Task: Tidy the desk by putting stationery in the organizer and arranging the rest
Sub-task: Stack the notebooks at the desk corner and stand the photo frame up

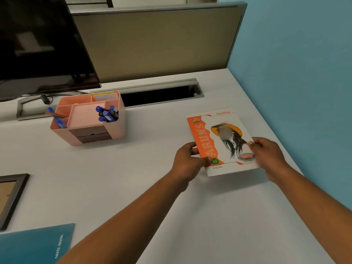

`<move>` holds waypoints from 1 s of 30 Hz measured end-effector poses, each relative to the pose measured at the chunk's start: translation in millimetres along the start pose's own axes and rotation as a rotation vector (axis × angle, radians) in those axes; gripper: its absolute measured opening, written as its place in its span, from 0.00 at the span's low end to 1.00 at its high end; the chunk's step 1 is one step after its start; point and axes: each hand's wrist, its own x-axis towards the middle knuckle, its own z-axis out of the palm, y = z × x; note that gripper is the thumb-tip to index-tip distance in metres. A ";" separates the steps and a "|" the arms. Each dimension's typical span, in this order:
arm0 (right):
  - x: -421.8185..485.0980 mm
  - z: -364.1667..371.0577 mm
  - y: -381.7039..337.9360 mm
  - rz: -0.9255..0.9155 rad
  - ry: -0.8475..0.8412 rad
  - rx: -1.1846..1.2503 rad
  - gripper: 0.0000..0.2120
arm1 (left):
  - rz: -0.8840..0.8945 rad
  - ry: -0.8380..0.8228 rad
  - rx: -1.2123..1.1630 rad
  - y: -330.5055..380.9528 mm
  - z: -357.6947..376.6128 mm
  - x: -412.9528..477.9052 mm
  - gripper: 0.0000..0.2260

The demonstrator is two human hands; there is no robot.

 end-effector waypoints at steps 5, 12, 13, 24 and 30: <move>40.2 -5.2 19.2 0.013 -0.027 -0.030 0.06 | 0.100 -0.047 0.174 -8.0 20.3 18.9 0.45; 41.2 -10.9 48.7 -0.043 0.035 0.038 0.22 | 0.133 0.101 0.383 -37.8 37.0 22.8 0.39; 37.9 -10.4 53.3 -0.074 0.026 0.003 0.24 | 0.149 0.106 0.411 -41.4 38.2 23.1 0.38; 21.9 -1.9 85.1 -0.416 -0.003 -0.561 0.33 | 0.254 0.212 0.548 -59.6 41.0 31.6 0.20; 22.0 0.2 86.9 -0.434 0.008 -0.666 0.35 | 0.282 0.180 0.618 -61.9 36.8 38.1 0.16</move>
